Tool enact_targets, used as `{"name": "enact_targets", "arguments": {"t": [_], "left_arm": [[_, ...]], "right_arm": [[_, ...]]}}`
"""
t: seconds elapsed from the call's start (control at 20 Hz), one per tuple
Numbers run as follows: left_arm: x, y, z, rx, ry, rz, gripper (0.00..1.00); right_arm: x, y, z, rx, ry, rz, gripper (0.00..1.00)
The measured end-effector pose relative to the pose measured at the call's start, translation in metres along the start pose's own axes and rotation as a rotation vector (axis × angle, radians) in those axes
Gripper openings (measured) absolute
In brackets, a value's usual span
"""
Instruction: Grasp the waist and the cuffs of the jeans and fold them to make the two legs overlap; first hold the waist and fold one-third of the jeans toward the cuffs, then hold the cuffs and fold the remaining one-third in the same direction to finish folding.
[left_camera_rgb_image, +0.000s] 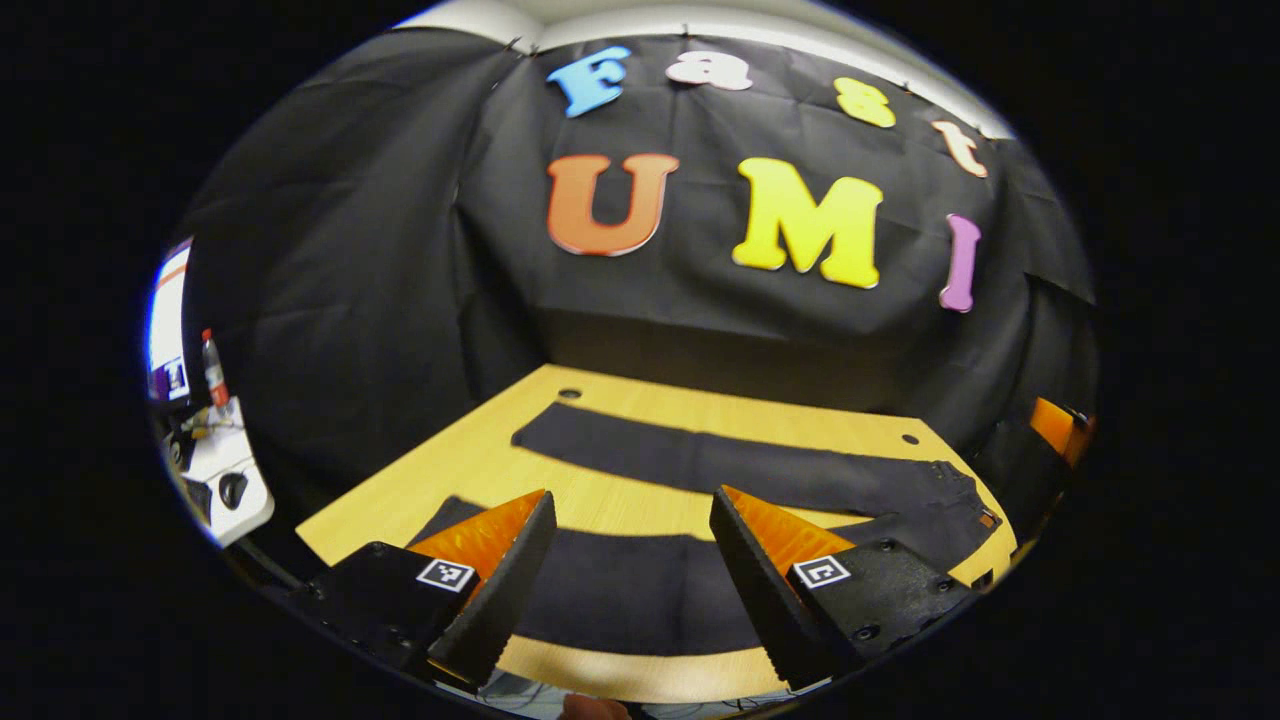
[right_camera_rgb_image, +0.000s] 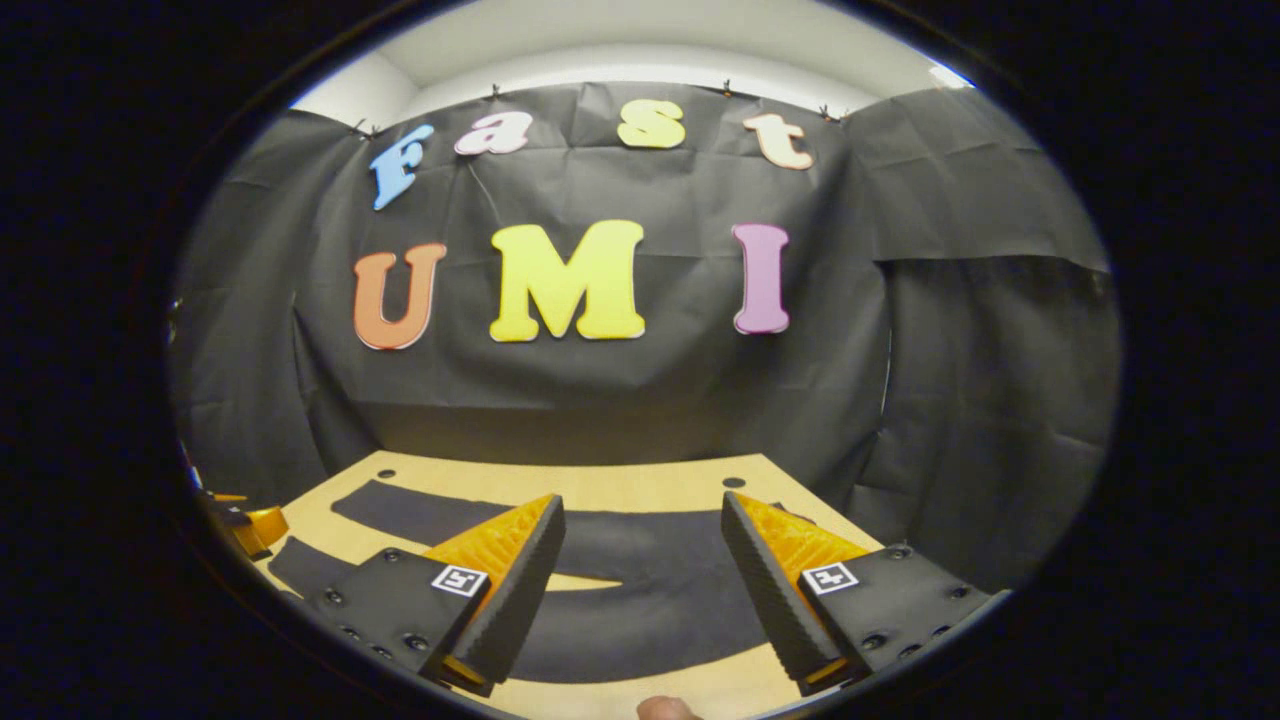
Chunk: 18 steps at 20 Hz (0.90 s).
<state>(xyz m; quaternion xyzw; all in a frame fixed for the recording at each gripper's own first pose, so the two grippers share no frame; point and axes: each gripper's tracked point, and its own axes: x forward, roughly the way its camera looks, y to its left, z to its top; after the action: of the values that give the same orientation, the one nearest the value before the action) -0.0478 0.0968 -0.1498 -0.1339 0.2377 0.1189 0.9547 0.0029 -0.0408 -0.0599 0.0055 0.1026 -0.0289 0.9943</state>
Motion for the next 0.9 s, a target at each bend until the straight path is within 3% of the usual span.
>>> {"name": "enact_targets", "arguments": {"t": [0.2, 0.35, 0.5, 0.65, 0.9], "left_arm": [[0.012, 0.051, -0.071, -0.332, 0.249, 0.094, 0.98], [0.017, 0.087, -0.106, -0.567, 0.349, 0.188, 0.99], [0.020, 0.114, -0.121, -0.739, 0.400, 0.231, 0.98], [0.027, 0.131, -0.129, -0.866, 0.432, 0.256, 0.98], [0.043, 0.141, -0.129, -0.942, 0.444, 0.270, 0.98]], "right_arm": [[0.004, -0.026, -0.020, 0.025, 0.077, -0.055, 0.95], [0.005, -0.045, -0.028, 0.041, 0.103, -0.105, 1.00], [0.008, -0.056, -0.029, 0.009, 0.107, -0.135, 0.98], [0.015, -0.075, -0.035, 0.013, 0.128, -0.175, 0.98], [0.019, -0.113, -0.054, 0.090, 0.184, -0.282, 0.98]]}}
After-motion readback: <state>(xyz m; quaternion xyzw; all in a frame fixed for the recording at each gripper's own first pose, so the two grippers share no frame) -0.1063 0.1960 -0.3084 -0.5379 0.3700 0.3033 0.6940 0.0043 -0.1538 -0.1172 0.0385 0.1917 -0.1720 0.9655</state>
